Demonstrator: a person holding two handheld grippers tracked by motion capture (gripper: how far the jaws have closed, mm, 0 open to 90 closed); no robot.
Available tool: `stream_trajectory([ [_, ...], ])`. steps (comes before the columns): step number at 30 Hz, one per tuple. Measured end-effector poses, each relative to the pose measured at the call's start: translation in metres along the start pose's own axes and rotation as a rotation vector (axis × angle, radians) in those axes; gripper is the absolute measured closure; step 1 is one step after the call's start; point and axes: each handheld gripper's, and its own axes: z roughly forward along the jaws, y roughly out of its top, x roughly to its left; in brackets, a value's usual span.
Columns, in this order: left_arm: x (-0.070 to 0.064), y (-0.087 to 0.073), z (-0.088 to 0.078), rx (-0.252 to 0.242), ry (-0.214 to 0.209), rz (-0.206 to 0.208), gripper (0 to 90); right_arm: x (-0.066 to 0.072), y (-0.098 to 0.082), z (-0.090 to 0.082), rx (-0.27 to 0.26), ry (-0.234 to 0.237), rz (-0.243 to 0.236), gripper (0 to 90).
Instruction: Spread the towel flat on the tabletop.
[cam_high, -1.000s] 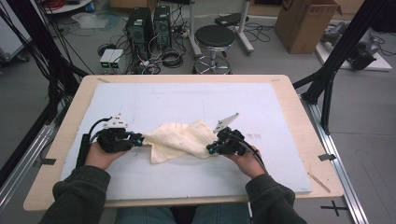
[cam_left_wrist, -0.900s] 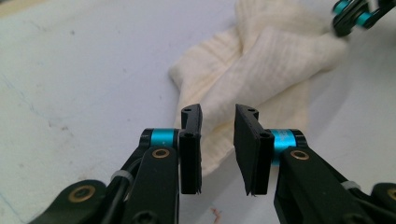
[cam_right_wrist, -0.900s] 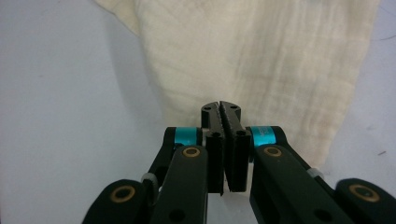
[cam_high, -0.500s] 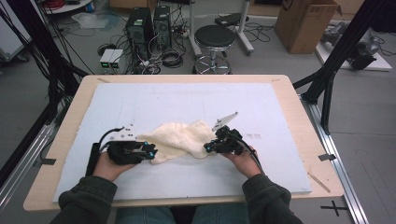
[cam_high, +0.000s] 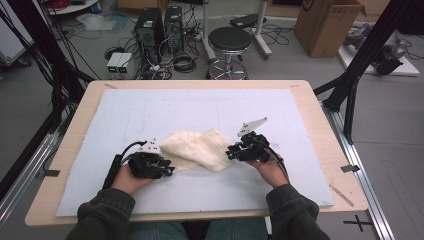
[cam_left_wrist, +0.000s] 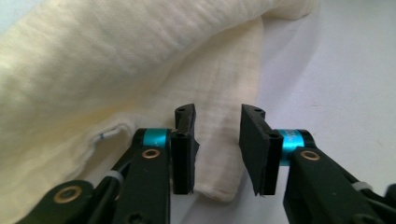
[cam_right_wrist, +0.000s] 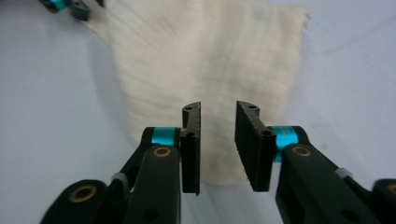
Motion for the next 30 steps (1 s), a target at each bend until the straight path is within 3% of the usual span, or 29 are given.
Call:
stream_trajectory([
  [5, -0.001, 0.000, 0.001, 0.001, 0.016, 0.005, 67.7, -0.003, -0.011, 0.012, 0.070, -0.019, -0.014, 65.5],
  [7, -0.002, 0.000, 0.001, 0.003, 0.031, 0.016, 69.2, 0.000, -0.012, 0.017, 0.075, -0.028, -0.030, 66.1],
  [10, -0.004, 0.000, 0.001, 0.007, 0.046, 0.027, 72.8, -0.001, -0.012, 0.018, 0.072, -0.032, -0.018, 70.5],
  [13, -0.004, 0.000, 0.002, 0.003, 0.052, 0.037, 81.8, 0.003, -0.011, 0.019, 0.075, -0.028, -0.030, 82.0],
  [16, -0.005, 0.001, 0.002, 0.005, 0.054, 0.054, 87.6, 0.002, -0.010, 0.019, 0.075, -0.019, -0.028, 84.7],
  [18, -0.006, 0.001, 0.000, 0.006, 0.052, 0.057, 88.4, 0.000, -0.012, 0.017, 0.077, -0.015, 0.001, 85.0],
  [23, -0.007, -0.003, -0.021, -0.027, 0.040, 0.060, 88.5, -0.001, -0.015, 0.001, 0.038, -0.010, 0.018, 85.0],
  [30, -0.009, -0.011, -0.056, -0.079, 0.017, 0.067, 88.5, 0.017, -0.014, -0.022, 0.011, -0.005, -0.009, 84.9],
])
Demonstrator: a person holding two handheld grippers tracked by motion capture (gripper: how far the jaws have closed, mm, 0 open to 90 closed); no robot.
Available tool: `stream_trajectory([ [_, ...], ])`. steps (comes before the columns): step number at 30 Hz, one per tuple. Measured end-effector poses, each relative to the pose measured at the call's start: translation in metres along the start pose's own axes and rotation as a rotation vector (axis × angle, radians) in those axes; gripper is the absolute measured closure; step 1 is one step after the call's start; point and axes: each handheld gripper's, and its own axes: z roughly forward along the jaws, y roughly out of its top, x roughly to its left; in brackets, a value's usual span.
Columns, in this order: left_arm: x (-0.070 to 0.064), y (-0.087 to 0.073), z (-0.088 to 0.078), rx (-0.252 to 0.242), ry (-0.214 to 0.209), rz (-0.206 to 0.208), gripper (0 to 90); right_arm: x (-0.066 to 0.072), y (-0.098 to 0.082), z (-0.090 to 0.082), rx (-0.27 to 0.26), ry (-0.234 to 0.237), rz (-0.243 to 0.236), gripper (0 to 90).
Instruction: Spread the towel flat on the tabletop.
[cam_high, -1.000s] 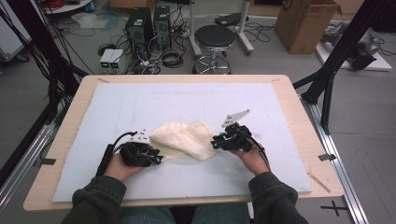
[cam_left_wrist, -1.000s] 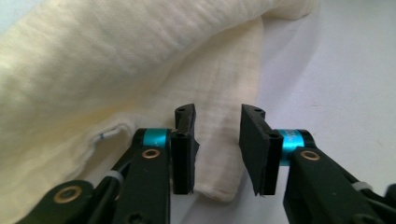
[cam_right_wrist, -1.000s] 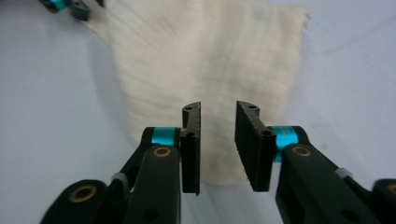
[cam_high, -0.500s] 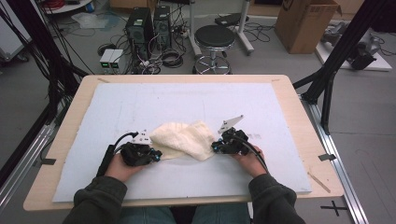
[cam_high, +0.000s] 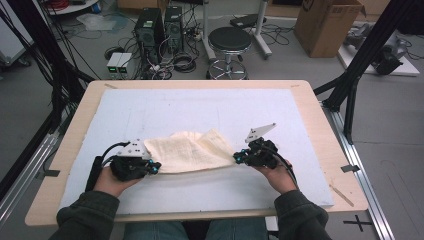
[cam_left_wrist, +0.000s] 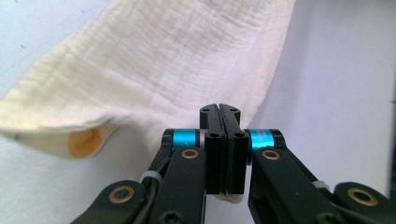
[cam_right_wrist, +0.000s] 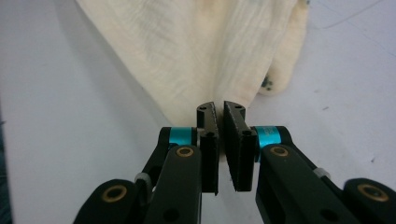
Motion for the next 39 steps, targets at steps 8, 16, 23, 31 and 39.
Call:
stream_trajectory([
  [8, -0.017, -0.015, -0.020, -0.010, 0.001, 0.021, 88.5, 0.045, -0.008, -0.009, 0.010, 0.030, -0.064, 84.9],
  [16, -0.030, -0.034, -0.024, -0.004, -0.015, 0.008, 88.0, 0.079, -0.024, -0.003, 0.062, 0.088, -0.093, 84.2],
  [23, -0.031, -0.036, -0.034, -0.070, -0.046, -0.025, 68.0, 0.078, -0.023, -0.008, 0.017, 0.101, -0.083, 65.4],
  [31, -0.009, -0.020, -0.036, -0.124, 0.000, -0.071, 59.1, 0.050, 0.004, -0.017, -0.065, 0.031, -0.068, 59.7],
  [39, 0.022, 0.002, -0.022, -0.161, 0.064, -0.121, 58.8, 0.010, 0.037, 0.002, -0.095, -0.011, -0.057, 56.5],
])
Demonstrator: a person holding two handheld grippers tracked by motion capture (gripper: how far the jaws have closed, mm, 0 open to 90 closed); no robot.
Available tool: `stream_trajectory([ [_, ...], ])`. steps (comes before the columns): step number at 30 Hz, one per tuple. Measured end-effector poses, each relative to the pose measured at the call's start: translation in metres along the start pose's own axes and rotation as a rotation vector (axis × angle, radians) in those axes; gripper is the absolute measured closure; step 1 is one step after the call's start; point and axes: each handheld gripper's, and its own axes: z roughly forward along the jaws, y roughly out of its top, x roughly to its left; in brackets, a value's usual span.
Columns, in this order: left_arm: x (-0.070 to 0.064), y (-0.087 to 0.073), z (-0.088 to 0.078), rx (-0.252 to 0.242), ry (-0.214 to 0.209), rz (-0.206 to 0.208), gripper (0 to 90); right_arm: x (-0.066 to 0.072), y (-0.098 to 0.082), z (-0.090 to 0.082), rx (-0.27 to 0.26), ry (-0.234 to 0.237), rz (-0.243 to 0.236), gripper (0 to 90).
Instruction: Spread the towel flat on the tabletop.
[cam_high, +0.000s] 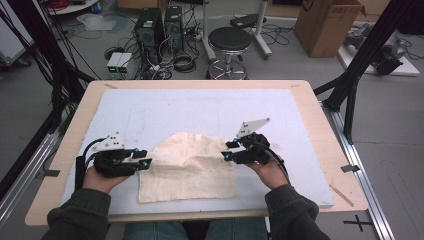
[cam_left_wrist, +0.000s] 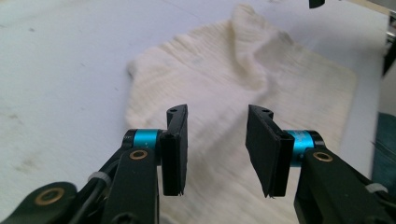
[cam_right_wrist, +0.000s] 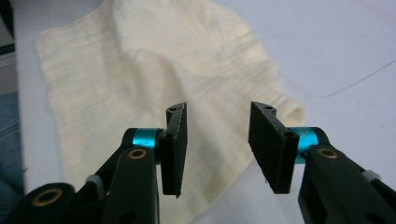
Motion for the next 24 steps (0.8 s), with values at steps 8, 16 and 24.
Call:
stream_trajectory([
  [8, 0.022, 0.014, 0.033, 0.021, 0.047, -0.002, 58.4, -0.032, 0.015, 0.027, 0.003, -0.028, 0.046, 51.8],
  [16, 0.034, 0.006, 0.060, 0.100, 0.021, -0.040, 63.2, -0.043, 0.019, 0.054, 0.014, -0.024, 0.083, 54.3],
  [24, 0.034, 0.003, 0.066, 0.131, 0.003, -0.039, 64.8, -0.045, 0.018, 0.070, 0.073, 0.015, 0.103, 58.5],
])
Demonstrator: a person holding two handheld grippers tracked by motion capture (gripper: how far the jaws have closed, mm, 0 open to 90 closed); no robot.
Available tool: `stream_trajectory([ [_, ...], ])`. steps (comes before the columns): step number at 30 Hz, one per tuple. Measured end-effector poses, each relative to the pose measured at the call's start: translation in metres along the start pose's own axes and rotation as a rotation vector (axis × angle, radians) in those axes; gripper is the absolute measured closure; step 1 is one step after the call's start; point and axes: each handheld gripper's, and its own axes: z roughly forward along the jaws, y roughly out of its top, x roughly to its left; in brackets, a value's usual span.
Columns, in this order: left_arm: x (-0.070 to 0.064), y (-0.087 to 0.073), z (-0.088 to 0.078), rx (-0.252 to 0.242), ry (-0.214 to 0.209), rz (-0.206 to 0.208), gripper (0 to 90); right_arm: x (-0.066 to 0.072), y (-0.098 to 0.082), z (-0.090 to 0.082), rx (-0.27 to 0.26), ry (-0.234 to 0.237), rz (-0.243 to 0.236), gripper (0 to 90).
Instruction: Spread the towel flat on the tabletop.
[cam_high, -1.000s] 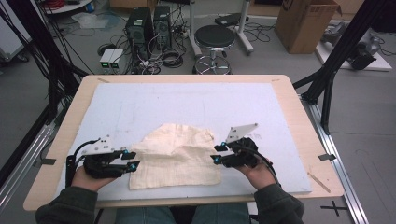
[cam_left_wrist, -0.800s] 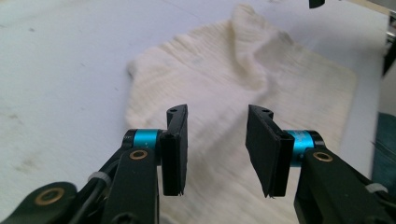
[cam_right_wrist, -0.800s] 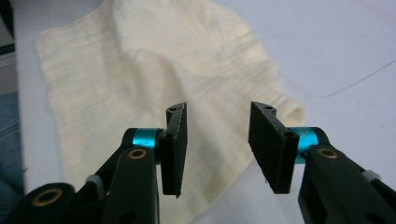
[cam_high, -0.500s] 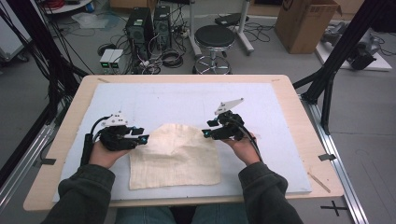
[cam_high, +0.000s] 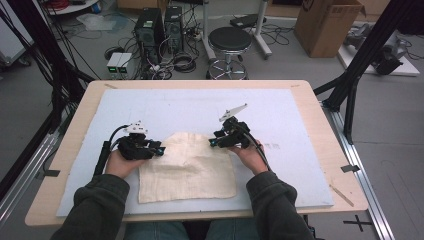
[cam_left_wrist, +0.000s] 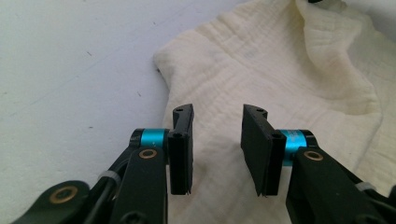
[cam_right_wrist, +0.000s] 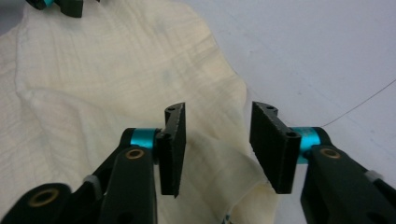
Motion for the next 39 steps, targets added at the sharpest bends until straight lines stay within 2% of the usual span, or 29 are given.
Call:
stream_trajectory([
  [3, -0.002, 0.000, 0.002, 0.014, -0.012, 0.011, 65.8, 0.001, -0.001, 0.001, 0.019, 0.005, -0.011, 65.7],
  [8, -0.007, -0.003, 0.003, 0.036, -0.026, 0.020, 65.9, 0.004, -0.004, 0.000, 0.090, 0.038, -0.021, 84.0],
  [12, -0.013, -0.005, 0.001, 0.052, -0.034, 0.034, 66.2, 0.011, -0.009, -0.004, 0.129, 0.047, -0.054, 87.8],
  [14, -0.016, -0.006, 0.000, 0.055, -0.038, 0.042, 66.0, 0.014, -0.012, -0.006, 0.149, 0.048, -0.062, 88.0],
  [17, -0.020, -0.009, -0.002, 0.064, -0.047, 0.047, 66.0, 0.018, -0.016, -0.012, 0.148, 0.056, -0.064, 88.0],
  [21, -0.027, -0.010, -0.006, 0.060, -0.055, 0.065, 66.0, 0.032, -0.021, -0.023, 0.141, 0.066, -0.080, 88.0],
  [25, -0.033, -0.011, -0.009, 0.050, -0.060, 0.078, 65.9, 0.045, -0.032, -0.027, 0.152, 0.080, -0.095, 88.0],
  [28, -0.035, -0.012, -0.010, 0.042, -0.063, 0.070, 65.9, 0.059, -0.042, -0.026, 0.171, 0.106, -0.113, 87.9],
  [31, -0.035, -0.017, -0.007, 0.066, -0.059, 0.061, 66.0, 0.067, -0.049, -0.025, 0.173, 0.127, -0.123, 87.3],
  [32, -0.035, -0.019, -0.005, 0.083, -0.057, 0.059, 66.0, 0.067, -0.050, -0.025, 0.169, 0.135, -0.124, 84.7],
  [33, -0.035, -0.020, -0.003, 0.093, -0.056, 0.062, 66.0, 0.067, -0.050, -0.025, 0.162, 0.135, -0.124, 77.0],
  [35, -0.035, -0.023, -0.002, 0.106, -0.060, 0.054, 66.1, 0.065, -0.047, -0.029, 0.131, 0.146, -0.105, 71.8],
  [38, -0.036, -0.022, -0.003, 0.110, -0.057, 0.062, 66.3, 0.058, -0.039, -0.040, 0.047, 0.134, -0.083, 66.3],
  [39, -0.036, -0.023, -0.003, 0.113, -0.055, 0.058, 66.3, 0.055, -0.036, -0.045, 0.028, 0.111, -0.072, 65.5],
])
